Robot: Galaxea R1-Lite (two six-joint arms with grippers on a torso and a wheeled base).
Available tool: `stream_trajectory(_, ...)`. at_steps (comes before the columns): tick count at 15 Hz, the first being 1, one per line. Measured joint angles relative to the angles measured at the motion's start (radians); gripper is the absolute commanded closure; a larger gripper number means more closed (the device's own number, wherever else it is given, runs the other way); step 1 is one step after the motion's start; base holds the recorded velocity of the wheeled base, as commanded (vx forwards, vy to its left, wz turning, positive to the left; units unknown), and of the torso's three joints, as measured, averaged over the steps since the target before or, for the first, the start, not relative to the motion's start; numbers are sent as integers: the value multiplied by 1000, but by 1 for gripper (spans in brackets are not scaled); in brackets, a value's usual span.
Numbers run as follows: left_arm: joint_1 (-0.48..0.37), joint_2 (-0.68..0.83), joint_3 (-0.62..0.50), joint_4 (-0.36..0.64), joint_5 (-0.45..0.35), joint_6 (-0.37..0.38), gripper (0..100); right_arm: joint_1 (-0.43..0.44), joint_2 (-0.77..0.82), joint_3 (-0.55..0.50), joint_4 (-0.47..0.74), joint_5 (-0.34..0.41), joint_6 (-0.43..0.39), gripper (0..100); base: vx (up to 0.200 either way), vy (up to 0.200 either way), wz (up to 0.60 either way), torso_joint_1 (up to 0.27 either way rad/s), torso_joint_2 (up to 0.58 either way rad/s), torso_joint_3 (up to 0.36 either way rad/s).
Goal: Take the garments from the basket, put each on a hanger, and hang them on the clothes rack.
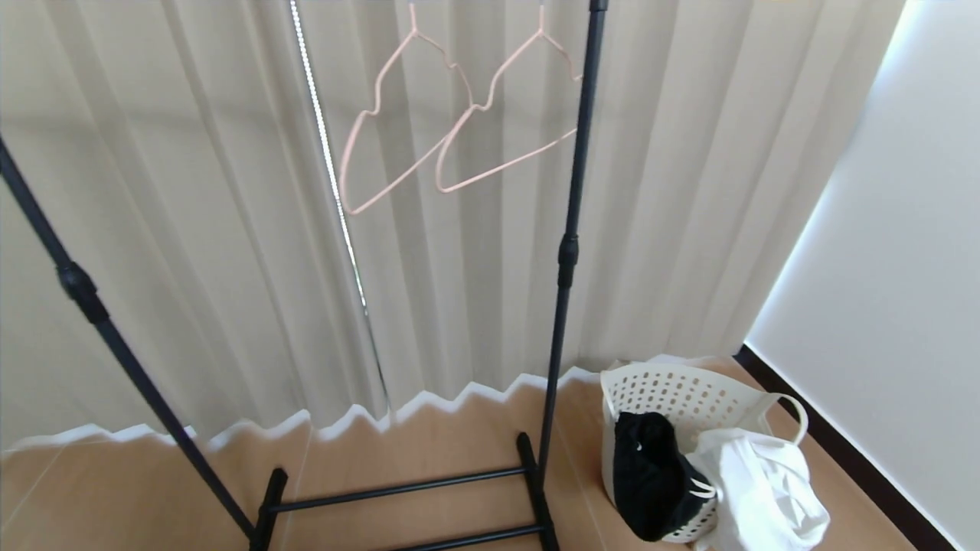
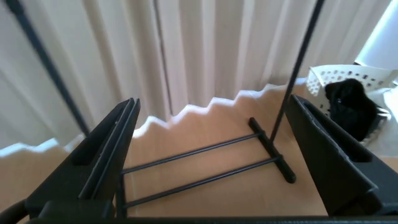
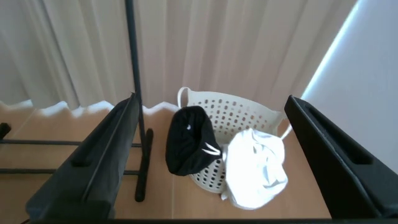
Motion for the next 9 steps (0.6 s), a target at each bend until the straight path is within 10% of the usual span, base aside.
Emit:
stream_trajectory(5,0,0,0,0,0,0,0,0,0,0,0,0,0,0,0,0,0,0,0,0)
stream_trajectory(9,0,0,0,0,0,0,0,-1,0,0,0,0,0,0,0,-200,0,2,2,4)
